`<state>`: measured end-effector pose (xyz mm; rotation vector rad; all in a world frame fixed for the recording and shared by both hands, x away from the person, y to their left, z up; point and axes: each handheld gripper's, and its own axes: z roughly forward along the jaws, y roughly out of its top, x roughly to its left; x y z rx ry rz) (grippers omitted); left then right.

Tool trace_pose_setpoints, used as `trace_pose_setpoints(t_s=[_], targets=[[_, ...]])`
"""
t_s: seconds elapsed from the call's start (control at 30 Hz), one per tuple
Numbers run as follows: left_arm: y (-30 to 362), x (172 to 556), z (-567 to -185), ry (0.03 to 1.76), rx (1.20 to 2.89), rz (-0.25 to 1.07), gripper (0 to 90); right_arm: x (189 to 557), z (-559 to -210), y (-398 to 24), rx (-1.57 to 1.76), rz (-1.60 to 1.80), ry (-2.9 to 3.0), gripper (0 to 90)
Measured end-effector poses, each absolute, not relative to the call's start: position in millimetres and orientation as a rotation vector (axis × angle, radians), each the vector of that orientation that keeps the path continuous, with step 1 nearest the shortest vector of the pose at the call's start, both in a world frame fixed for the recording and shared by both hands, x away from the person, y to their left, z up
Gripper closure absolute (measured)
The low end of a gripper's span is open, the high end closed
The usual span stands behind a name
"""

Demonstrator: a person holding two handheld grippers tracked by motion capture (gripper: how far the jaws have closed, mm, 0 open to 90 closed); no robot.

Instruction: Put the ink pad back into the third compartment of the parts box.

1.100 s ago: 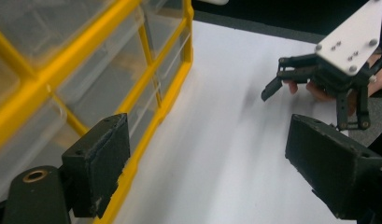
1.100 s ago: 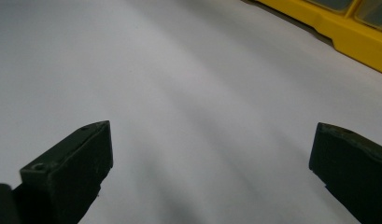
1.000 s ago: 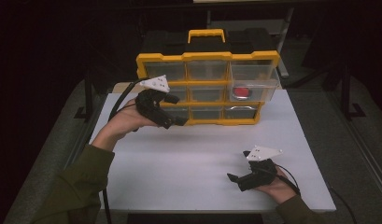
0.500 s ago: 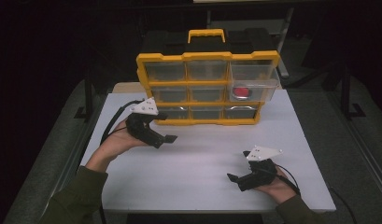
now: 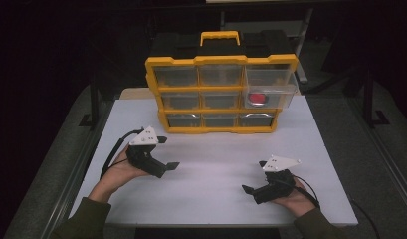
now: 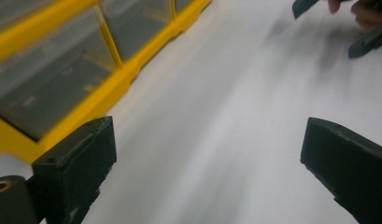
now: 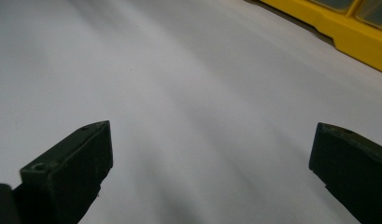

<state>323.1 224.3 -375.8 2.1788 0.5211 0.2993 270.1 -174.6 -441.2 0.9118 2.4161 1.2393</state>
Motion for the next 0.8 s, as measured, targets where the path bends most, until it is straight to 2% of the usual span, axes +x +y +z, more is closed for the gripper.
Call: trace_pose_setpoints(t_s=[0.53,0.8], targets=[[252,296,-427,0.590,2.173,0.323,0.0,270,-441,-174,0.917,1.231,2.419,0.0],[257,291,-439,0.613,2.189,0.318,0.0,270,-442,-174,0.906,1.223,2.427,0.0]])
